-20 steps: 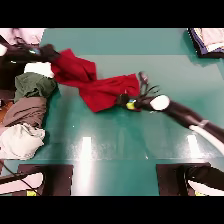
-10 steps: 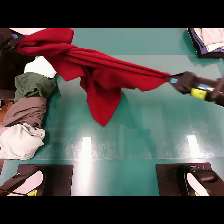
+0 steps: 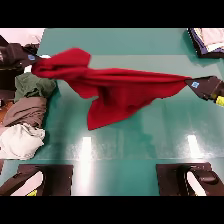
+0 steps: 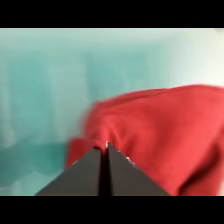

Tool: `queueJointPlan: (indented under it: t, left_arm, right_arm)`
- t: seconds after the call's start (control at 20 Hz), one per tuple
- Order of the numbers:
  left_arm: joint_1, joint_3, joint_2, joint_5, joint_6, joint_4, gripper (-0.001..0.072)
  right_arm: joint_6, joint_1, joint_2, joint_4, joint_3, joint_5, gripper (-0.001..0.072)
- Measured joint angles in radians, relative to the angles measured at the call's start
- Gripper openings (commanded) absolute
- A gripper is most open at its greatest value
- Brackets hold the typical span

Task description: Fold the shirts.

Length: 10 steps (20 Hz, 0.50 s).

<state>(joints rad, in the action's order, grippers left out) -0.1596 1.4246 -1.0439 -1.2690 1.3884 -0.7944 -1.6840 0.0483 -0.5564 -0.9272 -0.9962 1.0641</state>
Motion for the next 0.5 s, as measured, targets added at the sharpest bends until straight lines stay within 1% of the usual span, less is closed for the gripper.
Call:
queueJointPlan:
  t: [0.15,0.25,0.4,0.5]
  left_arm:
    - [0.076,0.002,0.04,-0.015,-0.005,0.049,0.0025]
    - [0.099,0.03,0.093,0.019,-0.006,0.062,0.0025]
    - [0.116,0.113,0.175,0.05,-0.008,0.072,0.0025]
    - [0.122,0.147,0.212,0.039,-0.007,0.029,0.0025]
  right_arm:
    - [0.002,-0.094,-0.057,-0.028,-0.18,0.081,0.0012]
    - [-0.018,-0.152,-0.102,-0.095,-0.339,0.159,0.0012]
    - [-0.064,-0.221,-0.181,-0.219,-0.583,0.314,0.0012]
    - [-0.087,-0.253,-0.242,-0.285,-0.702,0.419,0.0012]
